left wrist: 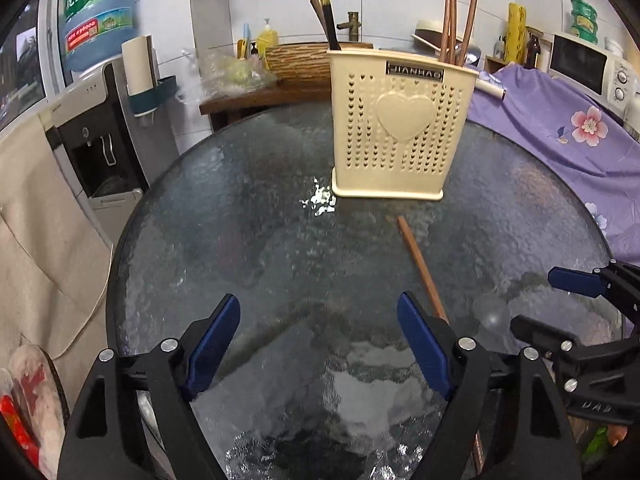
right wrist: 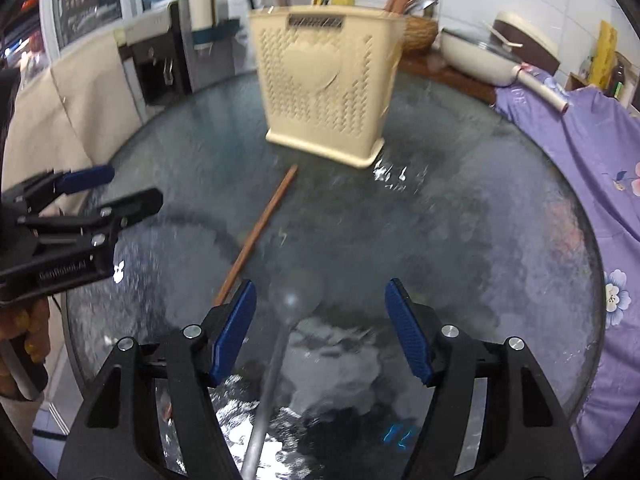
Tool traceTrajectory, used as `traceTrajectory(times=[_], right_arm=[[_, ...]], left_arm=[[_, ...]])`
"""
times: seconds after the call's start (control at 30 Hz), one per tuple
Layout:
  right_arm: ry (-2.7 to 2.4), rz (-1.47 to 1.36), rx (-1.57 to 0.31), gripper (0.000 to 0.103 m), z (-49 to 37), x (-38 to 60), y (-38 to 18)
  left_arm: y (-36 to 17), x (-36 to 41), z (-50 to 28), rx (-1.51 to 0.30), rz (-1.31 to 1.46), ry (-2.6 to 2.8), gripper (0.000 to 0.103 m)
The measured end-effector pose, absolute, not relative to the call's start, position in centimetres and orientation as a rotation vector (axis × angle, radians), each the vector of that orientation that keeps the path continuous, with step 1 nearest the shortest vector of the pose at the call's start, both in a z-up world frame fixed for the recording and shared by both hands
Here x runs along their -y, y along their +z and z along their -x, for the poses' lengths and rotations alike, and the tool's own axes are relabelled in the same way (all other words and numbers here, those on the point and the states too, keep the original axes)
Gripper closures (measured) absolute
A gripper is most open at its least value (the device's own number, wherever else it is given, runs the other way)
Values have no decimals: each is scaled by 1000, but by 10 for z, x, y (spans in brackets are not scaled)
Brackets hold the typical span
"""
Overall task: Organize utensils
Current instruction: 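Move the left tool to a brown chopstick on the table while the right tool approaches a steel spoon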
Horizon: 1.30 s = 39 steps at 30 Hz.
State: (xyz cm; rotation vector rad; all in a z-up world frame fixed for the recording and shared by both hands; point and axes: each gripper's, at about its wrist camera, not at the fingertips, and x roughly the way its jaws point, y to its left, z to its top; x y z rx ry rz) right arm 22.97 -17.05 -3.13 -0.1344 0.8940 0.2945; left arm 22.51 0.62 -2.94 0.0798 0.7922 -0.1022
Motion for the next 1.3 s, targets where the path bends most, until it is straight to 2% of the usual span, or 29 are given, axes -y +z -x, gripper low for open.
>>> traceTrajectory(times=[0.17,0.43,0.7,0.77,0.87,1.0,1.3], right_arm=[[289,174,-936,41,-231,156,-46],[299,145,-998,49,-242,150,-58],[291,140,-1000,52,-246,149,-56],[290,140,-997,56,-247,149,-56],[289,139,-993,67,-249,148,-56],[294,142,-991,67,-250,148,-56],[270,94,-998,67,-249,165,-57]], left_arm=[[-39,-6,-224,-832,-73,-117,37],[-48,2,-230,-876,-77,-156,47],[-48,8,-235,-885,-76,-173,47],[-47,9,-238,-888,-81,-176,47],[-47,14,-244,-902,-80,-194,49],[-48,22,-256,-926,-67,-218,53],[-55,54,-291,-981,-74,-254,53]])
